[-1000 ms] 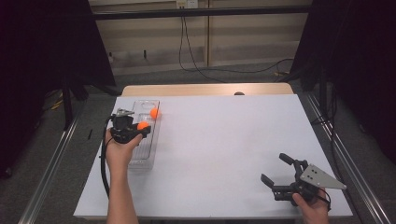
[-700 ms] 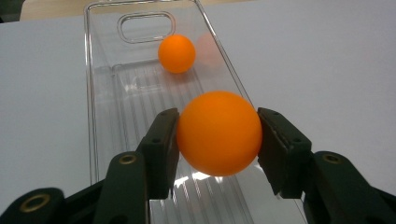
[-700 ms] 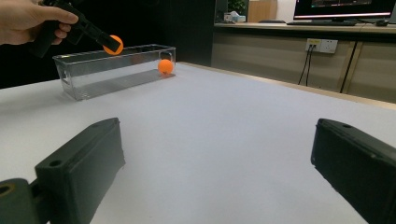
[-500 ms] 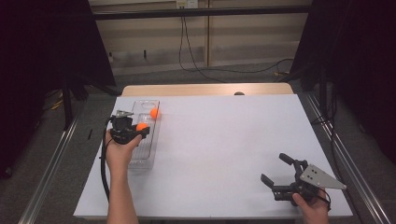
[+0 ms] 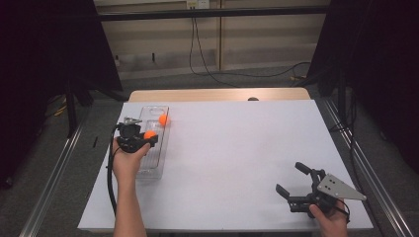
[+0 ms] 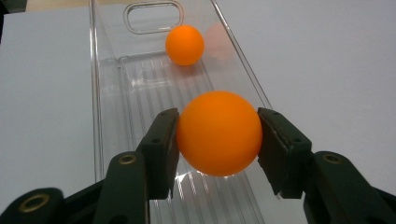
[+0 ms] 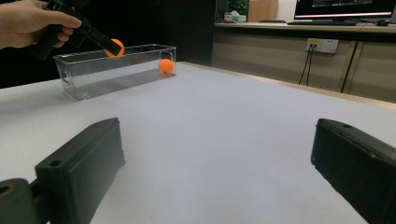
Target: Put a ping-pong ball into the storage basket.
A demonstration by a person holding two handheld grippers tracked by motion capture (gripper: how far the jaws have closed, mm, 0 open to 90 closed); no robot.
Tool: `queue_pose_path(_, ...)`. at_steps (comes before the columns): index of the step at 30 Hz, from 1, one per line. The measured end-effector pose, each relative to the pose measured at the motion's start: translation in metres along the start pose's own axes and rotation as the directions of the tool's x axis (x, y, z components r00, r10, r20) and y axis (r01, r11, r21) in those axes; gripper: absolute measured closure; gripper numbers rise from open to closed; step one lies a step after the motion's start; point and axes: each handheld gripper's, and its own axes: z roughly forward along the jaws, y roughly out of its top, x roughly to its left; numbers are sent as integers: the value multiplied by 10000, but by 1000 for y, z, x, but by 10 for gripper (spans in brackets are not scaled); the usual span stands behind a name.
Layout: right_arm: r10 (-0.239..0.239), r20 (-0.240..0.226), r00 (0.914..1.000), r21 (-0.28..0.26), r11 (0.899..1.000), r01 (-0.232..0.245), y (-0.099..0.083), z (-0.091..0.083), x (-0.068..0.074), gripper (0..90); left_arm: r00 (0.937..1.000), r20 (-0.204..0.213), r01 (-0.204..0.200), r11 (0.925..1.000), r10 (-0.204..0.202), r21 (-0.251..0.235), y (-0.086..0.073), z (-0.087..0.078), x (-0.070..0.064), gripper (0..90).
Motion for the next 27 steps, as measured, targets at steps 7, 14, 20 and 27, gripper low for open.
queue_pose_path(7,-5,1,10000,-1,10000,5,0,0,0,22,9999,-106,-52,10000,52,25,-1,1,0,507)
queue_pose_path(14,11,-14,10000,4,10000,-11,0,1,1,23,9997,-246,-78,10000,79,40,-2,1,1,506)
queue_pose_path(20,14,-15,10000,-2,10000,-14,0,0,1,23,9992,-401,-58,9998,51,-179,-1,0,0,456)
queue_pose_path(27,23,28,10000,-29,10000,-23,0,0,0,22,9996,-270,5,9997,-12,-250,-1,-1,0,426)
